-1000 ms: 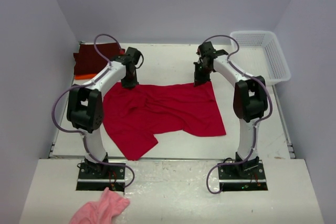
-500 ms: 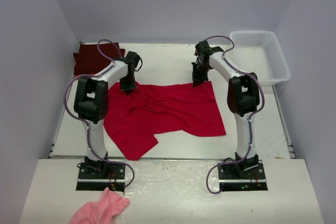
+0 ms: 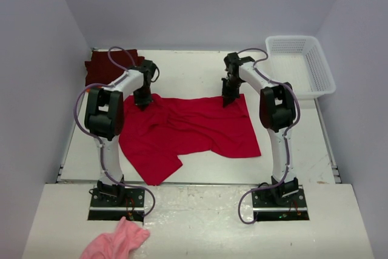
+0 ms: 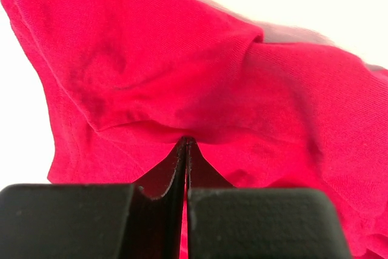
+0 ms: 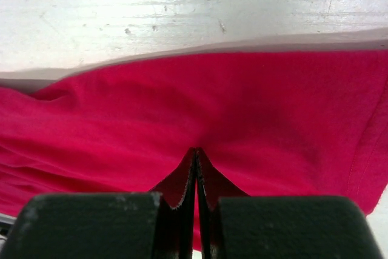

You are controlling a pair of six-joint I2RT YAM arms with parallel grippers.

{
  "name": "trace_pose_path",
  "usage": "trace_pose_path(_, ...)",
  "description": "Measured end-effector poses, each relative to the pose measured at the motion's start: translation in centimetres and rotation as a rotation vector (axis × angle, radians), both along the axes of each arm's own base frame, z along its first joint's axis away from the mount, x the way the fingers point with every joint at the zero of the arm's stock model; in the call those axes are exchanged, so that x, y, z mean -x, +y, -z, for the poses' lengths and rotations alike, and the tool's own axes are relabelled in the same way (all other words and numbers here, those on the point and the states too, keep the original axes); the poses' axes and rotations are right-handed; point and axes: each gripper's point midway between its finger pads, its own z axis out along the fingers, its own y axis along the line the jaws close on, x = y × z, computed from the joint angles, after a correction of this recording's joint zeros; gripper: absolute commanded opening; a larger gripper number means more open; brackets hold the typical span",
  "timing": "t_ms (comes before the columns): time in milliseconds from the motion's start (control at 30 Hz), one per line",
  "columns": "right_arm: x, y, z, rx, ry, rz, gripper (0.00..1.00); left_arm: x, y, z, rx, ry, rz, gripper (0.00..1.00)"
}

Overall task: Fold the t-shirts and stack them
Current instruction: Fold the flattened tshirt in 1/3 of the way

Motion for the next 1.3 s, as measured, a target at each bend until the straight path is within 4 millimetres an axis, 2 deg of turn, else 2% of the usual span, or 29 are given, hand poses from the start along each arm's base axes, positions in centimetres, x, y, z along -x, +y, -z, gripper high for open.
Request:
trace_pose_path(200,0.0,-0.8,1.1,0.05,0.012,0.023,0.0,0.1,0.5,0.6,-0.018,0.02,0.009,0.0)
trace_pose_path(367,-0.3,-1.4,1.1,0.087,0.002,0.048,0.0,0.2,1.0,0.9,-0.024,0.03,0.007,0.0)
trace_pose_path(600,-1.7,-2.7,1.0,0.123,-0.004,0.101,0.02,0.2,1.8,1.0,-0.026,0.038,0.005,0.0)
trace_pose_path(867,-2.8,-3.4,0.9,0.111,0.01,0.173,0.11,-0.1,1.7,1.1,-0.015,0.081,0.029,0.0)
trace_pose_path(1300,-6.5,-4.2,0.8,-0.023,0.026,0.277,0.14,-2.5,1.5,1.1,-0.001,0.113,0.068,0.0)
